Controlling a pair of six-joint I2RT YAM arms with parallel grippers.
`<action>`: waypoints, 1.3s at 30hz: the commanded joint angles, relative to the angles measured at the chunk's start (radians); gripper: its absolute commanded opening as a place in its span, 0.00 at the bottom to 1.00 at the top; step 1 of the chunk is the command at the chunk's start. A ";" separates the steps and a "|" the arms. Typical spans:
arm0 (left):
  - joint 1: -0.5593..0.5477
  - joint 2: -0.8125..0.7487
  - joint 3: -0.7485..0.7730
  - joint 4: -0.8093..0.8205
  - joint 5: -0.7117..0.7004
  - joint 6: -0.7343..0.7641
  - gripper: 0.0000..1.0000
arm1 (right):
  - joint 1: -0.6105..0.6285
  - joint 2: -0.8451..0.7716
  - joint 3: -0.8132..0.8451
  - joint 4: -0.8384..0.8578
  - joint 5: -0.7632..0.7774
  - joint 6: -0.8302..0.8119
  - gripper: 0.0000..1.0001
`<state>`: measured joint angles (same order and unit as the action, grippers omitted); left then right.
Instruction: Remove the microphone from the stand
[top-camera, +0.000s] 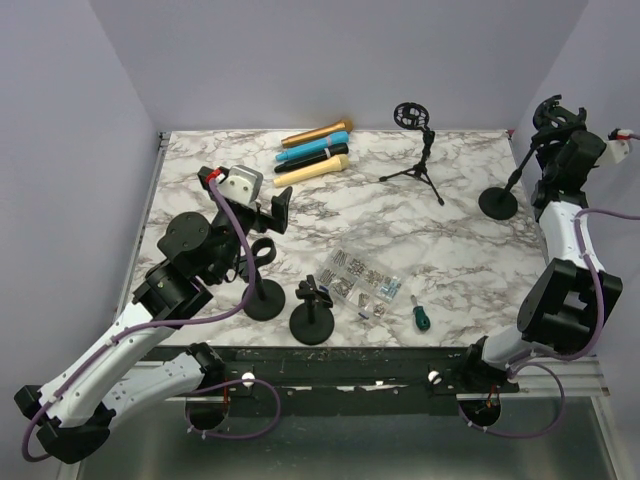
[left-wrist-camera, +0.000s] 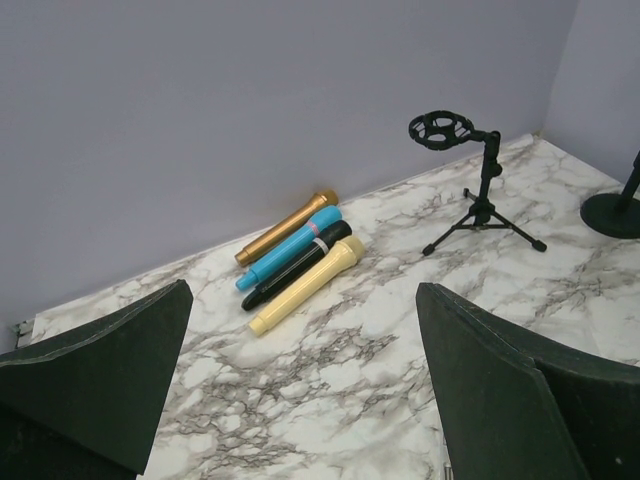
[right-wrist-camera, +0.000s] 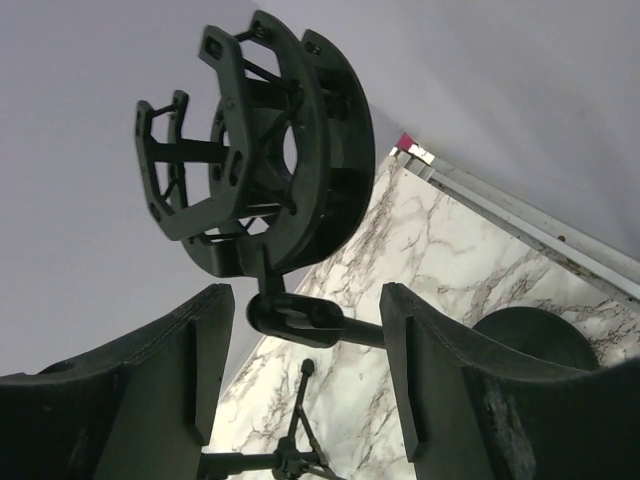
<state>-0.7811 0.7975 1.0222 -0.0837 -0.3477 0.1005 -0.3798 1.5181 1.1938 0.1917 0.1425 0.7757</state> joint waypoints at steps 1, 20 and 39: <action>-0.006 0.002 -0.007 0.019 0.006 -0.004 0.98 | -0.002 0.033 0.029 0.036 0.003 -0.018 0.67; -0.006 0.016 -0.005 0.018 0.012 -0.007 0.99 | -0.001 0.093 -0.104 0.063 -0.047 -0.010 0.40; -0.006 0.022 -0.004 0.015 0.019 -0.012 0.99 | 0.039 0.116 -0.246 0.055 0.034 -0.068 0.28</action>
<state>-0.7811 0.8196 1.0222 -0.0837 -0.3466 0.0998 -0.3496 1.5749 1.0252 0.4545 0.1291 0.7689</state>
